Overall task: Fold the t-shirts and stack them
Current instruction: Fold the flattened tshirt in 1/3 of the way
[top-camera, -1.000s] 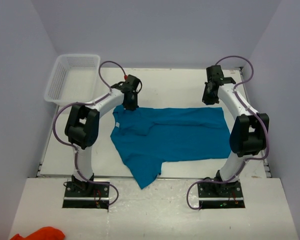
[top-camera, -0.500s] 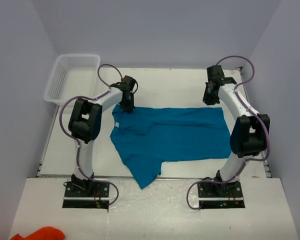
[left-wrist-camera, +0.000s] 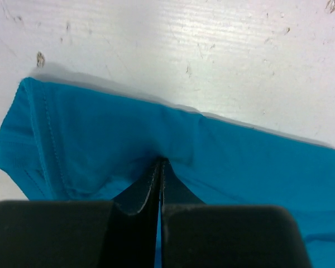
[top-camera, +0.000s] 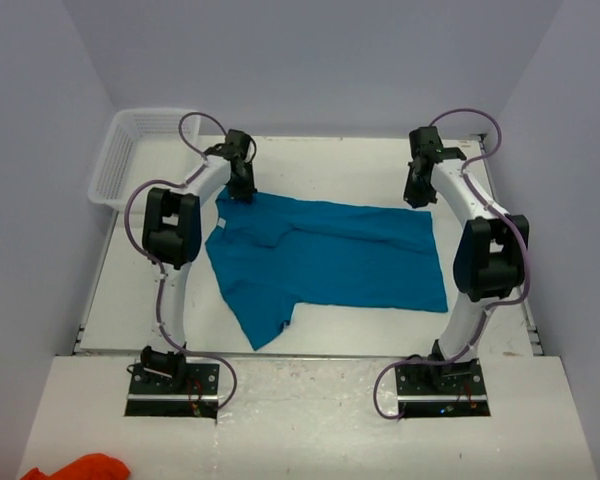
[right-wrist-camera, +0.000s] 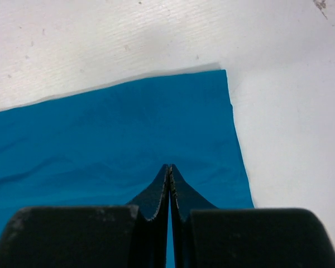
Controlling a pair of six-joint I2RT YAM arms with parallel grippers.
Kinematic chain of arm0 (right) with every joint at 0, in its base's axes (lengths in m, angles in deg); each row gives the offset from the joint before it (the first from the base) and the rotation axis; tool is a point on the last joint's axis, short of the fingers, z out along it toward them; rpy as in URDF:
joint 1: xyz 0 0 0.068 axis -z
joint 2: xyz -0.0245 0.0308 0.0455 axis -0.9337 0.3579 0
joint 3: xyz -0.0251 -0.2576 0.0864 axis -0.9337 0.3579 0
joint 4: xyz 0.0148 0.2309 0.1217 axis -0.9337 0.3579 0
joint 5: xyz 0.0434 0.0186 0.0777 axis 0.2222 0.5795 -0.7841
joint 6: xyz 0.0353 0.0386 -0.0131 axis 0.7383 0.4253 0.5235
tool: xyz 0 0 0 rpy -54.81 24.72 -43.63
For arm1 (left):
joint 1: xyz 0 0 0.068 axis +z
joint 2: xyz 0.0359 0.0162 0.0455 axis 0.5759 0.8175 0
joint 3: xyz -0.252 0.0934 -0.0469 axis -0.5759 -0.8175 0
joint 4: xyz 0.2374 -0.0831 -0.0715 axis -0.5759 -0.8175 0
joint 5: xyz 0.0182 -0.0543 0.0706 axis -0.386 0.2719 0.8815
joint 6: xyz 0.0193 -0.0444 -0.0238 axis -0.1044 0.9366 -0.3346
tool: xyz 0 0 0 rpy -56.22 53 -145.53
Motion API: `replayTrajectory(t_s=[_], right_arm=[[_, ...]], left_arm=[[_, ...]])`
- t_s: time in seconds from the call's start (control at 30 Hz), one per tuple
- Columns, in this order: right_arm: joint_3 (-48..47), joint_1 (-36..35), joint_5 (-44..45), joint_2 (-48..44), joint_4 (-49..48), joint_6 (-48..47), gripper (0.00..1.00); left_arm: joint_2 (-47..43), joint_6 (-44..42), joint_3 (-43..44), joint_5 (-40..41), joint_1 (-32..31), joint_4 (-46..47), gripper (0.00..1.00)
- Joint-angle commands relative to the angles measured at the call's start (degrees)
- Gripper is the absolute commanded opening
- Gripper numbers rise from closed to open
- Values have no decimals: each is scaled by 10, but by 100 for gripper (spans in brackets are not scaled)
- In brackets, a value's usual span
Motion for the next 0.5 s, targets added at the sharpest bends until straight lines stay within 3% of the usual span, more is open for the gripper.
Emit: replayTrajectory(t_s=[0.0, 0.2, 0.47], right_arm=[[-44, 3, 7, 41, 28, -11, 0], [-96, 13, 16, 121, 66, -32, 0], [-100, 12, -31, 159, 89, -21, 0]], left_arm=[[41, -33, 46, -7, 6, -38, 0], [42, -38, 89, -7, 14, -57, 0], [-1, -38, 45, -24, 15, -41, 0]])
